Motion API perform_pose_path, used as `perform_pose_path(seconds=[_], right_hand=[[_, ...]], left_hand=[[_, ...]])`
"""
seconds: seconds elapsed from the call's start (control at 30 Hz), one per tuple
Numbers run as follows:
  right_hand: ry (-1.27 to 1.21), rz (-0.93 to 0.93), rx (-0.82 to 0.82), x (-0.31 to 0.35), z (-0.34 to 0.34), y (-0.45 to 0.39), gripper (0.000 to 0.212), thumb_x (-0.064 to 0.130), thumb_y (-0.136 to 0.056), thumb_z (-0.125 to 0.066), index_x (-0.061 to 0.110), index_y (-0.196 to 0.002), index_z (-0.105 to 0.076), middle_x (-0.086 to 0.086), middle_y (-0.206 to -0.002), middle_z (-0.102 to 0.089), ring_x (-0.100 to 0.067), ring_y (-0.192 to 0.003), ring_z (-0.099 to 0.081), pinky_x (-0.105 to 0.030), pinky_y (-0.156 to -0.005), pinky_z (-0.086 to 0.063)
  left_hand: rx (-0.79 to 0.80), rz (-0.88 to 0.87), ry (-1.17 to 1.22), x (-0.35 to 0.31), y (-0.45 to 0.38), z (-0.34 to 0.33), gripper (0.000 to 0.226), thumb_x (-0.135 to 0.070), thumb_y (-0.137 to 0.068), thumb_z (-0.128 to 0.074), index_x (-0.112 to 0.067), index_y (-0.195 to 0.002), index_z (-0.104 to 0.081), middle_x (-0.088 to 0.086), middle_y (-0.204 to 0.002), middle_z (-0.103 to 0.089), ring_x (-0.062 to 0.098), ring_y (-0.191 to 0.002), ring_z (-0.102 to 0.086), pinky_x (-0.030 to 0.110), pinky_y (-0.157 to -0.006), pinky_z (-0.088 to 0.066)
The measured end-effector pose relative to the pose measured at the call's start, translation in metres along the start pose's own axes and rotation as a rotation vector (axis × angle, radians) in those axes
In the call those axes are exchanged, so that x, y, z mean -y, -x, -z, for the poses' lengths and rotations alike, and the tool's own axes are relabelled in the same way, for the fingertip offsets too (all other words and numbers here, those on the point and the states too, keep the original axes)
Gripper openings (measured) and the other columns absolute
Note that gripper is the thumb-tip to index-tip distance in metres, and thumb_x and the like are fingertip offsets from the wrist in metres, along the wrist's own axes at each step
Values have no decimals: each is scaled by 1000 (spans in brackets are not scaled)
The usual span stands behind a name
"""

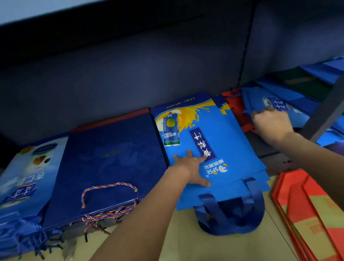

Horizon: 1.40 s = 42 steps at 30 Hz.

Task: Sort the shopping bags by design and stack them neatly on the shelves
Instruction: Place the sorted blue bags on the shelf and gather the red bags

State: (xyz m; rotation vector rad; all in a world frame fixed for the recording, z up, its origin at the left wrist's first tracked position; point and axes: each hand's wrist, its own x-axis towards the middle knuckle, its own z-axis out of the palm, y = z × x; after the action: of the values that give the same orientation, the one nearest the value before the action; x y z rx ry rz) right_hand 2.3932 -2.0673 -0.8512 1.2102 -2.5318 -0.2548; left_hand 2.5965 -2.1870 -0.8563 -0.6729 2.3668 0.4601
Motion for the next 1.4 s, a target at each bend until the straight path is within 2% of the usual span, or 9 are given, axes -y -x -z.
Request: perform_pose_path(seconds=[0.17,0.4,0.53,0.63,0.73,1.0,1.1,1.2,1.4], right_hand=[[-199,138,-416,8,56,16,11,5,-63,-50,5,-60,-61,-13,-45,-51,-27,-38,-53,-18,-40,-28],[-427,499,-259,-18,-17,170,45,28,-100,-31,14,-99,-73,1,-109,-70,-17,-99,-62,-27,-85,-42],[-812,-45,-61,-25,-32,173,46,-12,-73,-59,15,-110,-66,-17,-123,-57,-36,-106,-54,-35,-90,-44],[-1493,-609,81,-20,-1,152,35,-2,-91,-53,17,-119,-52,-14,-111,-55,-31,-93,-58,-36,-77,-48],[-1636,-761,125,-12,22,133,46,-2,-92,-53,0,-135,-37,-6,-97,-55,-18,-80,-54,-21,-62,-49],[-1706,-543,-142,43,77,140,70,20,-86,-66,16,-144,-28,2,-127,-53,3,-89,-62,-10,-71,-52],[-1627,-430,-336,78,113,141,64,-5,-90,-55,14,-144,-26,16,-113,-52,11,-82,-58,-17,-86,-49],[-1617,-306,-422,113,148,136,70,-11,-90,-49,12,-148,-17,17,-117,-44,17,-77,-57,-5,-74,-45],[-1538,-61,-232,156,159,121,86,-9,-89,-53,23,-149,0,26,-138,-39,-3,-102,-62,-16,-81,-49]], left_hand=[[-52,-25,69,4,3,-3,88,-45,-84,-65,-35,-150,-7,4,-159,7,44,-142,5,55,-113,-20],[-528,-24,823,32,18,-12,51,-16,-94,-53,-15,-142,-36,13,-141,-45,26,-129,-44,37,-106,-37],[-529,50,687,10,25,-17,54,-20,-97,-47,-13,-147,-26,13,-140,-44,28,-128,-42,29,-95,-36],[-459,47,640,0,24,-18,55,-22,-97,-48,-10,-146,-28,11,-143,-41,27,-128,-42,28,-97,-36],[-497,104,842,-6,25,-7,43,-22,-96,-51,-10,-135,-42,11,-134,-49,24,-108,-51,27,-85,-39],[-976,12,893,20,75,26,35,-3,-94,-43,-2,-128,-51,15,-123,-51,25,-108,-52,22,-84,-32],[-912,-118,1194,59,86,20,31,1,-96,-42,-2,-124,-53,7,-108,-51,7,-78,-49,20,-75,-40],[-787,-143,1646,92,94,11,31,3,-97,-39,-7,-122,-55,7,-110,-57,13,-92,-54,25,-81,-47],[-889,-47,1884,138,114,5,32,2,-96,-38,-16,-100,-63,1,-88,-66,12,-75,-58,24,-64,-45]])
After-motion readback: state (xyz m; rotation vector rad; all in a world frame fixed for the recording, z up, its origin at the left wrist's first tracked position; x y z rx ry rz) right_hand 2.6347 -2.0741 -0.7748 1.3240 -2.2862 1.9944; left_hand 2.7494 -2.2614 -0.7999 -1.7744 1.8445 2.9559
